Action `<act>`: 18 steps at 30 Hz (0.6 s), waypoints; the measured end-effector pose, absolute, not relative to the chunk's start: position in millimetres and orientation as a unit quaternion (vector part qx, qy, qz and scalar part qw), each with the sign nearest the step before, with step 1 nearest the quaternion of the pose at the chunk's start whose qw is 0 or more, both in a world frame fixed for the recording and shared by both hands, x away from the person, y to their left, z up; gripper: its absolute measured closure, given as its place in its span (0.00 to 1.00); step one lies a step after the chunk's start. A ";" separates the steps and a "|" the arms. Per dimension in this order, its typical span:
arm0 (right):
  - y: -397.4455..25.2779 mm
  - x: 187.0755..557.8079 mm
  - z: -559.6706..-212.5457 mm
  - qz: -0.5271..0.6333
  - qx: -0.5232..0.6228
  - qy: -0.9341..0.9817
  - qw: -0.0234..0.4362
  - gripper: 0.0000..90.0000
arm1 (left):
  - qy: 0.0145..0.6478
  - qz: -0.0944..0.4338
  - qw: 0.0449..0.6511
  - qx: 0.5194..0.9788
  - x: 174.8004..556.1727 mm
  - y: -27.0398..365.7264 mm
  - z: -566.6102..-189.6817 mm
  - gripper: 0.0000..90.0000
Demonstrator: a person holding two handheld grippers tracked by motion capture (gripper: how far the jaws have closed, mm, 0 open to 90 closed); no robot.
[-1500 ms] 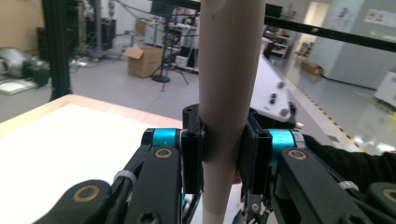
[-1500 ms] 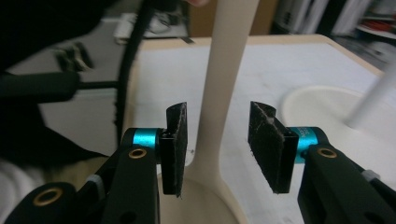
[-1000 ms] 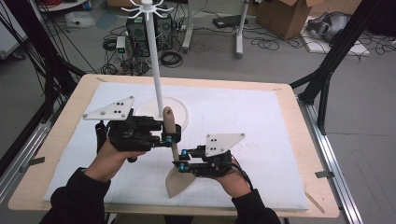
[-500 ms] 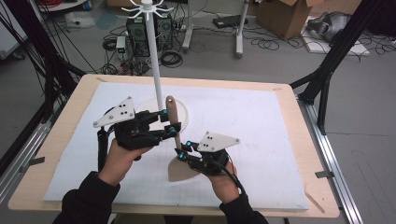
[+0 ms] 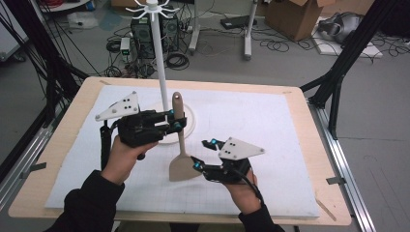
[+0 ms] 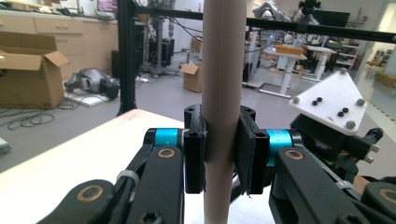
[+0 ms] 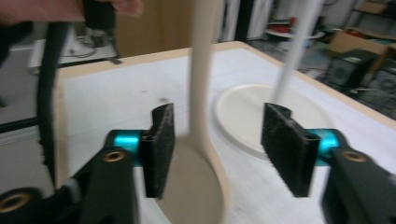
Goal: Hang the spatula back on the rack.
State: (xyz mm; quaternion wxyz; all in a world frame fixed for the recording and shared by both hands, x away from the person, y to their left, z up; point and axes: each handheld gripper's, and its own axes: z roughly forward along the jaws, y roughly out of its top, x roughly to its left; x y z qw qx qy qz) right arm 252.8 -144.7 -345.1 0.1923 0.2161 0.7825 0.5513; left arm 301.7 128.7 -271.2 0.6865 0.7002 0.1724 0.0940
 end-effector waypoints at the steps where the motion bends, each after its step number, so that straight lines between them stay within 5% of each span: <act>1: -150.8 252.8 -344.8 0.547 0.221 0.782 0.201 0.43 | 0.174 0.099 0.684 0.702 304.4 129.7 -268.1 0.83; 18: -213.0 252.2 -349.4 0.533 0.284 0.757 0.251 0.33 | 0.183 0.119 0.666 0.713 360.4 154.1 -214.4 0.83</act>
